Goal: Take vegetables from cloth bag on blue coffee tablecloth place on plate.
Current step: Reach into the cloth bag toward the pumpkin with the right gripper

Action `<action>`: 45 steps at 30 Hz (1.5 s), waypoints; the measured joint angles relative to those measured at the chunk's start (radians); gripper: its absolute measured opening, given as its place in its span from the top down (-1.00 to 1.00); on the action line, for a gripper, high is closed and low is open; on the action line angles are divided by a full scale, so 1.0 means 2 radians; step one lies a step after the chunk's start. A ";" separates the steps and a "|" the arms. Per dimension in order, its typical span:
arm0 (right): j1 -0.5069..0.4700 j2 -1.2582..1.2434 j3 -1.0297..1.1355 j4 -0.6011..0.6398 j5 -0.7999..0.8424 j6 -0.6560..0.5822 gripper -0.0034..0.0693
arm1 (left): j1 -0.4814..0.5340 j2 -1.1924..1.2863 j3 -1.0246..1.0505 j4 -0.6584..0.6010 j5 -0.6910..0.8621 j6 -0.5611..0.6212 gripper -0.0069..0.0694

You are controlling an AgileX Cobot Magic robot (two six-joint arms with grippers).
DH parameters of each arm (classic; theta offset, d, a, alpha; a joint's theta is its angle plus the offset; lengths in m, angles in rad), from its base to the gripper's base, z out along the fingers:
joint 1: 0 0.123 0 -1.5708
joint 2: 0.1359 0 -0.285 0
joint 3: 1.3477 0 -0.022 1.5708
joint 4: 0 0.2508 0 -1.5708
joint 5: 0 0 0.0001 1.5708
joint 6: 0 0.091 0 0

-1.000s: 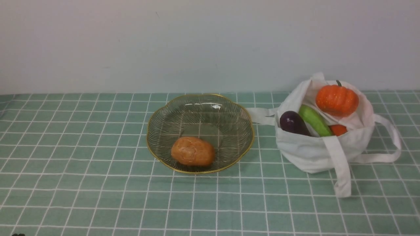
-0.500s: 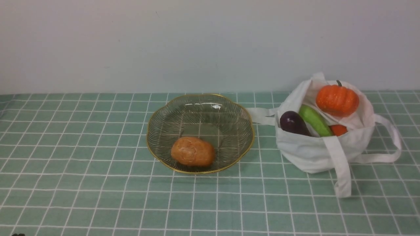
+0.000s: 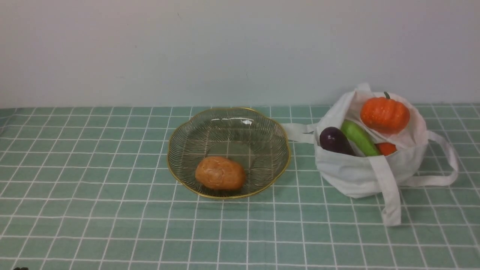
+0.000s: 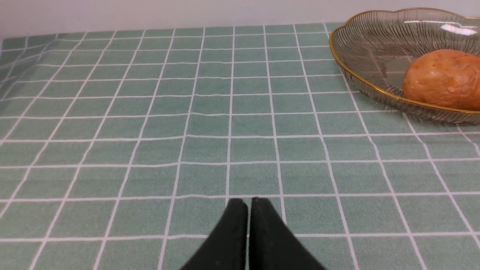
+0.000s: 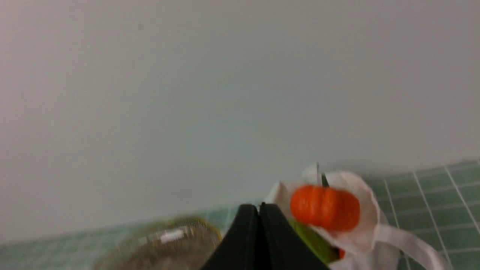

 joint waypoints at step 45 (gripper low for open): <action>0.050 0.611 -0.299 -0.237 0.008 -0.226 -0.78 | 0.000 0.000 0.000 0.000 0.000 0.000 0.84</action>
